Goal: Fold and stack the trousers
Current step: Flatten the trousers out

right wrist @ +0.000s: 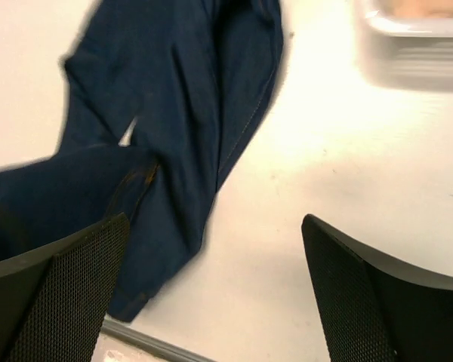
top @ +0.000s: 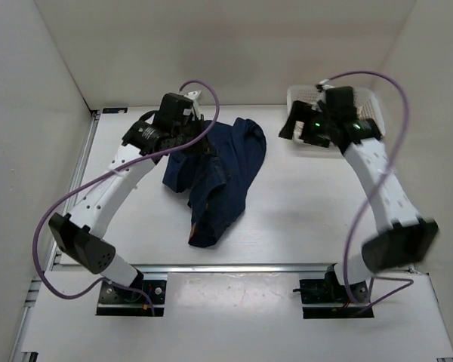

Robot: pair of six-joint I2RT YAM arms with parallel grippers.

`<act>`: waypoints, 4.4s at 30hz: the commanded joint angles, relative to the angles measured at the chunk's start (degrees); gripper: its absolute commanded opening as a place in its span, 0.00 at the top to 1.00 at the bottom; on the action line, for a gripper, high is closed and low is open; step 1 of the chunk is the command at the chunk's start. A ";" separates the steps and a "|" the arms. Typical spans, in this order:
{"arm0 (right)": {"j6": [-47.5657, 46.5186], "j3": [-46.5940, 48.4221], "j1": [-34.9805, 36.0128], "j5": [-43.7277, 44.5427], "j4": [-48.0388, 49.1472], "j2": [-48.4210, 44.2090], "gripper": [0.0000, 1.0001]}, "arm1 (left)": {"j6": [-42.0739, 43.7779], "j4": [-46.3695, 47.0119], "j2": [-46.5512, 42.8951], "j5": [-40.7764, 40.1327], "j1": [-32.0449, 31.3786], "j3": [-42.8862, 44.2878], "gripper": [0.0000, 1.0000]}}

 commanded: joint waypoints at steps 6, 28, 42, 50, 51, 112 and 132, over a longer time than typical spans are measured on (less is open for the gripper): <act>-2.10 -20.31 -10.25 0.24 -1.56 -30.66 0.00 | -1.85 5.19 11.32 4.22 -11.18 16.87 0.90; 12.05 -45.95 -11.40 -18.05 3.08 -35.96 0.78 | -1.77 4.59 6.33 5.54 9.44 -0.76 0.63; 11.09 -51.53 -10.88 7.69 4.74 -25.87 0.02 | -1.68 5.64 31.01 6.16 12.79 6.42 0.09; 9.24 -47.66 -9.74 10.71 12.55 -10.94 0.15 | -1.68 5.64 38.94 10.47 12.79 10.74 0.24; 8.63 -47.66 -9.73 8.17 13.88 -8.22 0.24 | -2.20 5.64 39.47 10.47 12.79 11.35 0.46; -4.91 -8.81 -7.19 22.74 2.11 -26.80 1.00 | 7.20 -3.34 3.38 3.17 30.10 17.63 0.88; 16.43 -47.00 -7.19 12.39 -7.03 -43.79 1.00 | 3.18 -0.34 -11.73 4.85 31.86 -20.22 0.88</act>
